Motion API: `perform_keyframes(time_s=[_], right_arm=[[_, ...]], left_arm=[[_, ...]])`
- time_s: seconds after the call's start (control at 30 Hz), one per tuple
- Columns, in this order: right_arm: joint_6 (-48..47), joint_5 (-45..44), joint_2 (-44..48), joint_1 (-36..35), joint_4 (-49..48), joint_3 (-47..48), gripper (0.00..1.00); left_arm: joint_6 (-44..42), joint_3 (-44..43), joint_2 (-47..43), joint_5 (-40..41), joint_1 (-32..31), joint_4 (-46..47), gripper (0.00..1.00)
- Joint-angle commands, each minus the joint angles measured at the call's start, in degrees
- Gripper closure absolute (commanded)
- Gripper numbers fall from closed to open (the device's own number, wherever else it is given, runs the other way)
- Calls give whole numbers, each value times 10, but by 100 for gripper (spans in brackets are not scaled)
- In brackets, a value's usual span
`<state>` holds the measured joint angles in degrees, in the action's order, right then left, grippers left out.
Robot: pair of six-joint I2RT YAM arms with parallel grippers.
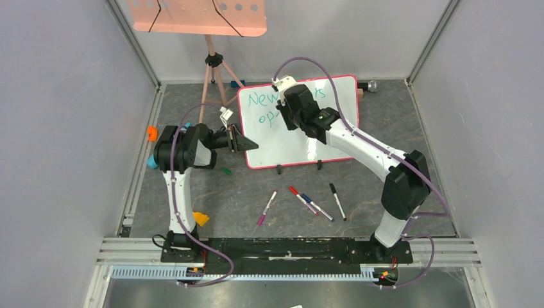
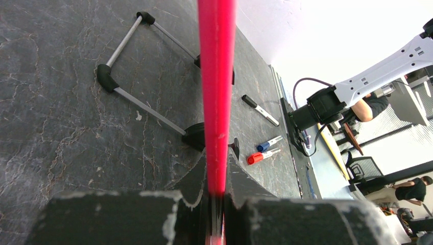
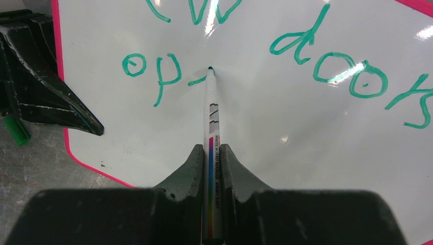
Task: Write a sentence on the whiteboard
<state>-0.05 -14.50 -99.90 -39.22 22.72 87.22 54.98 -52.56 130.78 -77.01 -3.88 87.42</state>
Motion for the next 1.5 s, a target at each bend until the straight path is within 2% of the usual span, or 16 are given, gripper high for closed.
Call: perform_keyframes(time_s=[0.0, 0.4, 0.77, 1.13, 1.47], right_arm=[[0, 8, -24, 11, -3, 28, 100], [0, 42, -9, 11, -2, -8, 100], [0, 24, 20, 10, 2, -52, 100], [-3, -8, 33, 11, 23, -41, 100], [-1, 13, 37, 13, 34, 20, 100]], left_arm=[[-28, -4, 31, 58, 10, 18, 98], [-28, -4, 31, 58, 10, 18, 98], [-28, -3, 30, 57, 10, 18, 98], [-28, -4, 30, 57, 10, 18, 98], [-27, -4, 31, 57, 10, 18, 98]])
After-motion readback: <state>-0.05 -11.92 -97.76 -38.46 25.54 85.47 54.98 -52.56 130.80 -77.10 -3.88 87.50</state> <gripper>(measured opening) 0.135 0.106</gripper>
